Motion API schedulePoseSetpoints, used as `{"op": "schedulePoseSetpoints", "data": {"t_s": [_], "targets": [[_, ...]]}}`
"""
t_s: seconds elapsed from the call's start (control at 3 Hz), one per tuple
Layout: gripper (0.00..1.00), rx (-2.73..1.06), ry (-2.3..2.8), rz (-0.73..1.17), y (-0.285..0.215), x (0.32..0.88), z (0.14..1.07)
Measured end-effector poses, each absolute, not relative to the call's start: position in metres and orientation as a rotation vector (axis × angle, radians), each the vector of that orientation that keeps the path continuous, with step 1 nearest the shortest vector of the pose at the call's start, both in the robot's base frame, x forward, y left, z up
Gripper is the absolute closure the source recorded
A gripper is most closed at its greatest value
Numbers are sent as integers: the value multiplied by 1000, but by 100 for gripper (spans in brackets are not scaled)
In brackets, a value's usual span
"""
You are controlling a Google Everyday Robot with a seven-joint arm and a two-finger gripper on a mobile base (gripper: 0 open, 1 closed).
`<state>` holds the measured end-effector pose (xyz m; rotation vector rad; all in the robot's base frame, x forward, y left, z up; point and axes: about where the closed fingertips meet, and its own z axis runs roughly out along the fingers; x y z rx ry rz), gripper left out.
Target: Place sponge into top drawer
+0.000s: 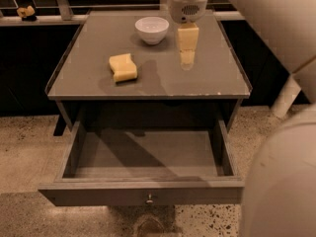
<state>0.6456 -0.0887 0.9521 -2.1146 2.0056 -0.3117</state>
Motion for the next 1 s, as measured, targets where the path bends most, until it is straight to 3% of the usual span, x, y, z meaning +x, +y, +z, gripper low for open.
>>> {"op": "schedulePoseSetpoints", "data": {"t_s": [0.67,1.0], "targets": [[0,-2187,1908,-338,-50,723,933],[0,-2211,1894,-261,-36,746,904]]}}
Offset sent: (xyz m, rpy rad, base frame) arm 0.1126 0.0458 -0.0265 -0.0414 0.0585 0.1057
